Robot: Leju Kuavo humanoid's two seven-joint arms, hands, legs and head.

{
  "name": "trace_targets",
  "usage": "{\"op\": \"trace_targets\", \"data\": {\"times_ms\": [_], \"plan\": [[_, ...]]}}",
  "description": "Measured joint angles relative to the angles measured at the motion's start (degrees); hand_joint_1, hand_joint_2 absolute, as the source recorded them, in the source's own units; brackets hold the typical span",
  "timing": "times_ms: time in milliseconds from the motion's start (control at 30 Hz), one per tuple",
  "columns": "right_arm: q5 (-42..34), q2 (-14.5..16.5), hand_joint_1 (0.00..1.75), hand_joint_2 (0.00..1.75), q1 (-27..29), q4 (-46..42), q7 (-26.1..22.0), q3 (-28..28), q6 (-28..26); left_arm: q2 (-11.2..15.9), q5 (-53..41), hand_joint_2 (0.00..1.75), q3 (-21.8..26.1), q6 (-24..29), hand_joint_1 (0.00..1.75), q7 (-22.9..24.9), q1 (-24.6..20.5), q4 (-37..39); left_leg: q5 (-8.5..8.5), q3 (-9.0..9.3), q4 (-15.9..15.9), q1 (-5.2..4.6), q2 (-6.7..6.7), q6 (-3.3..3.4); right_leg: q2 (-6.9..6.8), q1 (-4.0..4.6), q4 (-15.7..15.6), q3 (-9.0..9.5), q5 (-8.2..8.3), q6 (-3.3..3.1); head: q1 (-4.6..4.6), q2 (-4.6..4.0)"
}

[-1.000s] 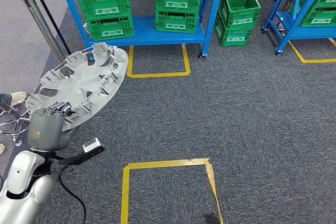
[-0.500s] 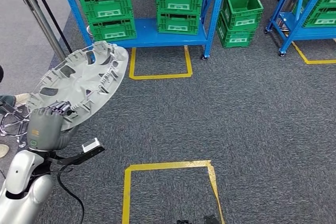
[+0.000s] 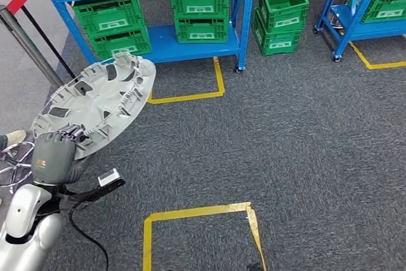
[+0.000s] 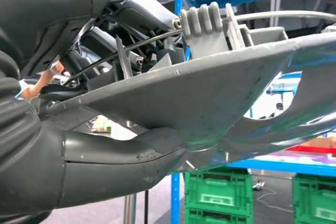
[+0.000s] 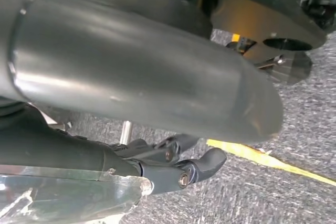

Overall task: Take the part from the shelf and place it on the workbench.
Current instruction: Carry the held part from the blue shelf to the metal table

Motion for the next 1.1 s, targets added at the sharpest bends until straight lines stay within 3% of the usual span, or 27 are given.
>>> {"op": "trace_targets", "data": {"times_ms": [33, 133, 167, 233, 267, 300, 367, 433, 467, 500, 533, 567, 633, 667, 700, 800, 867, 900, 967, 1000, 1033, 1100], "plan": [[0.0, 0.0, 0.0, 0.0, 0.1, 0.0, 0.0, 0.0, 0.0, 0.0, 0.0, 1.75, 0.0, 0.0, 1.75, 0.0, 0.1, 0.0, 1.15, -0.17, -2.5, -0.13, 0.0, 0.33, 0.16, -0.01, -0.5, 1.47, -0.78, 0.13, -0.01, 0.0], [0.0, 0.0, 0.0, 0.0, 0.3, 0.1, 0.0, 0.0, 0.0, 0.2, 0.0, 1.75, 0.1, -0.1, 1.75, 0.0, 0.4, 0.2, 12.59, 0.68, -13.3, -0.89, 0.1, 1.62, 0.44, 0.2, -2.1, 5.45, -3.36, 0.85, -0.34, 0.0], [0.0, 0.0, 0.0, 0.0, 0.3, 0.2, 0.0, 0.0, 0.0, 0.2, -0.1, 1.75, 0.1, -0.2, 1.75, 0.1, 0.5, 0.3, 14.91, 1.22, -15.8, -0.99, 0.07, 1.88, 0.49, 0.39, -2.7, 7.04, -4.28, 1.05, -0.45, 0.0], [0.0, -0.1, 0.0, 0.0, -0.2, 0.2, 0.1, 0.0, 0.0, 0.2, -0.2, 1.75, 0.1, -0.4, 1.75, 0.1, 0.5, 0.3, 14.28, 3.08, -17.7, -0.97, -0.23, 2.06, 0.45, 0.74, -2.7, 9.46, -4.42, 1.53, -0.42, 0.01], [0.0, -0.1, 0.0, 0.0, -0.4, 0.2, 0.1, 0.0, 0.0, 0.2, -0.2, 1.75, 0.2, -0.5, 1.75, 0.2, 0.5, 0.3, 13.87, 4.31, -17.8, -0.92, -0.34, 2.23, 0.17, 0.76, -1.4, 9.99, -3.72, 1.74, -0.33, -0.01], [0.0, -0.1, 0.0, 0.0, -0.7, 0.2, 0.1, 0.0, 0.1, 0.1, -0.2, 1.75, 0.2, -0.6, 1.75, 0.2, 0.5, 0.4, 13.64, 5.69, -17.9, -0.97, -0.44, 2.52, -0.21, 0.8, 1.2, 9.06, -2.85, 1.94, -0.18, 0.0], [-0.1, -0.1, 0.0, 0.0, -1.0, 0.2, 0.2, 0.1, 0.1, 0.2, -0.3, 1.75, 0.2, -0.7, 1.75, 0.3, 0.4, 0.6, 12.96, 8.16, -18.1, -1.19, -0.48, 3.24, -0.99, 0.89, 8.5, 4.76, -3.8, 2.04, 0.04, -0.01], [-0.2, -0.2, 0.0, 0.0, -0.9, 0.2, 0.3, 0.1, 0.1, 0.2, -0.4, 1.75, 0.2, -0.9, 1.75, 0.3, 0.3, 0.9, 11.61, 9.94, -18.1, -1.53, -0.52, 3.77, -1.19, 1.22, 14.0, -0.88, -8.1, 1.87, 0.37, -0.01], [-0.3, -0.2, 0.0, 0.0, -0.8, 0.2, 0.4, 0.1, 0.1, 0.2, -0.5, 1.75, 0.2, -1.1, 1.75, 0.3, 0.4, 1.0, 11.11, 10.8, -18.0, -1.69, -0.57, 3.95, -1.19, 1.45, 14.5, -3.03, -10.19, 1.71, 0.5, 0.01], [-0.3, -0.2, 0.0, 0.0, -0.6, 0.2, 0.4, 0.1, 0.1, 0.2, -0.5, 1.75, 0.2, -1.3, 1.75, 0.3, 0.4, 1.2, 10.68, 11.7, -18.0, -1.84, -0.63, 4.06, -1.18, 1.68, 13.4, -4.42, -11.08, 1.48, 0.66, 0.0], [-0.4, -0.2, 0.0, 0.0, -0.4, 0.2, 0.4, 0.1, 0.1, 0.2, -0.6, 1.75, 0.2, -1.5, 1.75, 0.4, 0.4, 1.3, 10.27, 12.58, -17.9, -1.97, -0.7, 4.11, -1.18, 1.89, 10.9, -5.12, -10.16, 1.2, 0.72, 0.0], [-0.4, -0.2, 0.0, 0.0, -0.3, 0.2, 0.4, 0.1, 0.1, 0.1, -0.6, 1.75, 0.1, -1.8, 1.75, 0.5, 0.5, 1.4, 9.78, 13.2, -17.9, -2.08, -0.72, 4.08, -1.2, 2.07, 7.5, -5.41, -7.02, 0.86, 0.74, -0.01], [-0.4, -0.2, 0.0, 0.0, -0.3, 0.2, 0.4, 0.1, 0.1, 0.0, -0.7, 1.75, 0.2, -2.0, 1.75, 0.7, 0.3, 1.6, 8.57, 14.2, -17.6, -2.35, -0.87, 3.82, -1.25, 2.35, 1.5, -5.3, 1.85, 0.08, 0.65, -0.02], [-0.5, -0.2, 0.0, 0.0, -0.3, 0.2, 0.4, 0.1, 0.1, 0.0, -0.7, 1.75, 0.2, -2.1, 1.75, 0.9, 0.2, 1.6, 8.06, 14.38, -17.6, -2.42, -0.94, 3.6, -1.24, 2.49, 0.0, -5.15, 5.03, -0.3, 0.59, -0.02], [-0.5, -0.2, 0.0, 0.0, -0.3, 0.2, 0.5, 0.1, 0.2, 0.0, -0.7, 1.75, 0.2, -2.1, 1.75, 1.0, 0.0, 1.7, 7.77, 14.58, -17.4, -2.46, -1.01, 3.33, -1.21, 2.59, -0.5, -5.0, 6.42, -0.65, 0.56, -0.01], [-0.6, -0.2, 0.0, 0.0, -0.6, 0.2, 0.4, 0.1, 0.2, 0.0, -0.7, 1.75, 0.3, -2.2, 1.75, 1.4, -0.3, 1.8, 7.62, 13.14, -14.9, -2.37, -0.94, 2.52, -0.98, 2.26, -0.7, -4.41, 6.12, -1.57, 0.44, -0.01], [-0.7, -0.2, 0.0, 0.0, -0.7, 0.2, 0.4, 0.1, 0.3, 0.0, -0.7, 1.75, 0.4, -2.3, 1.75, 1.4, -0.4, 1.9, 6.27, 9.29, -8.8, -2.13, -0.8, 1.76, -0.87, 1.94, -0.8, -3.94, 5.61, -2.0, 0.34, -0.01], [-0.7, -0.2, 0.0, 0.0, -0.7, 0.2, 0.4, 0.1, 0.3, 0.0, -0.7, 1.75, 0.4, -2.3, 1.75, 1.4, -0.5, 1.9, 4.77, 6.7, -5.1, -1.91, -0.77, 1.36, -0.86, 1.86, -0.8, -3.68, 5.22, -2.1, 0.29, -0.01], [-0.8, -0.2, 0.0, 0.0, -0.7, 0.2, 0.3, 0.1, 0.5, 0.0, -0.9, 1.75, 0.4, -2.3, 1.75, 1.5, -0.5, 2.0, 2.25, 2.43, -0.1, -1.47, -0.72, 0.79, -0.77, 1.68, -0.8, -2.84, 4.28, -1.94, 0.3, -0.02], [-0.9, -0.2, 0.0, 0.0, -0.7, 0.2, 0.3, 0.0, 0.6, 0.0, -1.0, 1.75, 0.4, -2.4, 1.75, 1.6, -0.4, 2.0, 2.48, 1.52, -0.1, -1.29, -0.71, 0.63, -0.7, 1.57, -0.8, -2.23, 3.77, -1.81, 0.29, -0.02], [-1.0, -0.2, 0.0, 0.0, -0.7, 0.2, 0.3, 0.0, 0.7, 0.0, -1.0, 1.75, 0.4, -2.5, 1.75, 1.7, -0.4, 2.1, 4.12, 1.52, -2.0, -1.15, -0.68, 0.53, -0.64, 1.46, -0.8, -1.51, 3.24, -1.65, 0.28, -0.02], [-1.3, -0.2, 0.0, 0.0, -0.7, 0.2, 0.2, 0.0, 1.0, 0.0, -1.0, 1.75, 0.5, -2.6, 1.75, 2.0, -0.4, 2.1, 10.45, 3.09, -9.3, -0.94, -0.47, 0.44, -0.56, 1.32, -0.8, -0.09, 2.12, -1.22, 0.25, -0.02]]}}
